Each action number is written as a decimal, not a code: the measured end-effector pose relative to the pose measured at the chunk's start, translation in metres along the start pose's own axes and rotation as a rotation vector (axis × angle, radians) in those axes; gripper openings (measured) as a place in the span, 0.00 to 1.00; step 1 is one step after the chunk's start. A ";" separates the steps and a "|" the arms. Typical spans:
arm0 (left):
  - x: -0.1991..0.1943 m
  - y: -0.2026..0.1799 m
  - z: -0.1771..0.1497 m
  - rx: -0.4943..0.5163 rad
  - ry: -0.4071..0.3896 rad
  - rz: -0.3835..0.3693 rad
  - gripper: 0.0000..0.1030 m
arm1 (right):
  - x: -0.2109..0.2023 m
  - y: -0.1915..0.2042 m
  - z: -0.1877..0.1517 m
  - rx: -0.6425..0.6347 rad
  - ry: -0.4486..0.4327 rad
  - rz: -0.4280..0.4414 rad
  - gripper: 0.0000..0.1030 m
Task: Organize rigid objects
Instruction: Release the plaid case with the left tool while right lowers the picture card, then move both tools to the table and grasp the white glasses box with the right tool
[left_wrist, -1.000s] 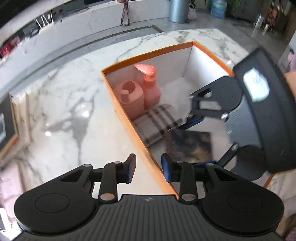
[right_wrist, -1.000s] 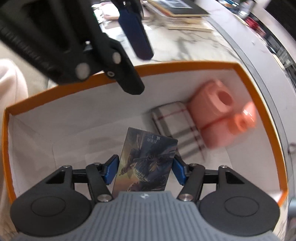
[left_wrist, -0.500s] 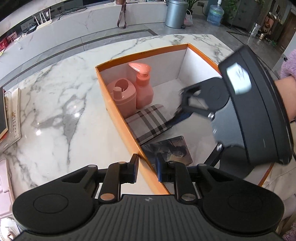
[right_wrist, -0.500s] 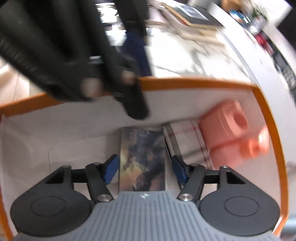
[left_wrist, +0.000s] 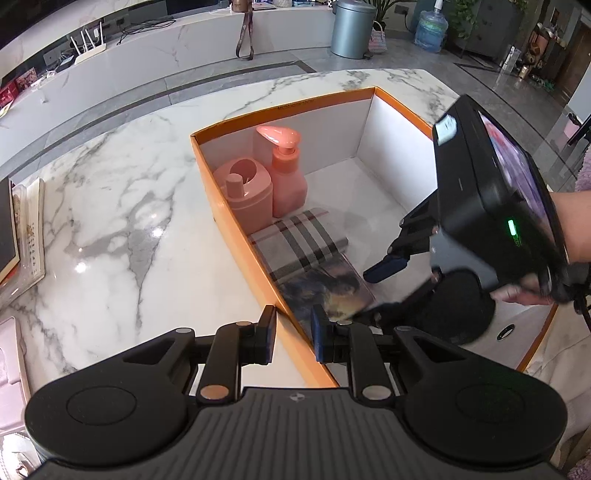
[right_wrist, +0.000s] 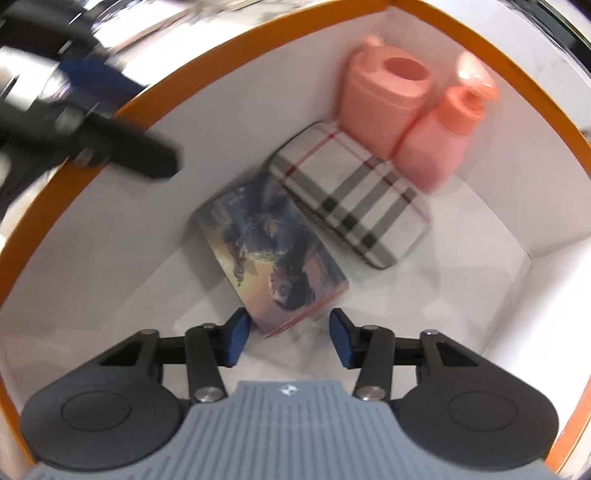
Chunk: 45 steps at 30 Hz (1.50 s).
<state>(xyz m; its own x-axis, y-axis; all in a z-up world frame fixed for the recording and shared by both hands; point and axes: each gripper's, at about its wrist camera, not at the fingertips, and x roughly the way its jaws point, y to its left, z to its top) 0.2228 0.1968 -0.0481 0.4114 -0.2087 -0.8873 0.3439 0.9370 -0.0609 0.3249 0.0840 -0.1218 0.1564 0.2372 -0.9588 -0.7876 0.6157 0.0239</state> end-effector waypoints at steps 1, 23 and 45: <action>0.000 0.000 0.000 -0.001 0.000 -0.002 0.21 | -0.001 -0.005 0.001 0.036 -0.003 0.017 0.40; -0.031 -0.022 0.005 0.012 -0.064 0.117 0.21 | -0.062 -0.002 -0.023 0.231 -0.185 0.063 0.48; 0.005 -0.198 0.113 -0.013 0.004 -0.126 0.21 | -0.145 -0.142 -0.233 0.681 -0.469 -0.180 0.49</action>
<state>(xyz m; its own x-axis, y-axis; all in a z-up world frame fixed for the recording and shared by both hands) 0.2528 -0.0211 0.0111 0.3618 -0.3237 -0.8742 0.3813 0.9071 -0.1781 0.2756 -0.2129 -0.0523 0.5943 0.2868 -0.7514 -0.2193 0.9566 0.1917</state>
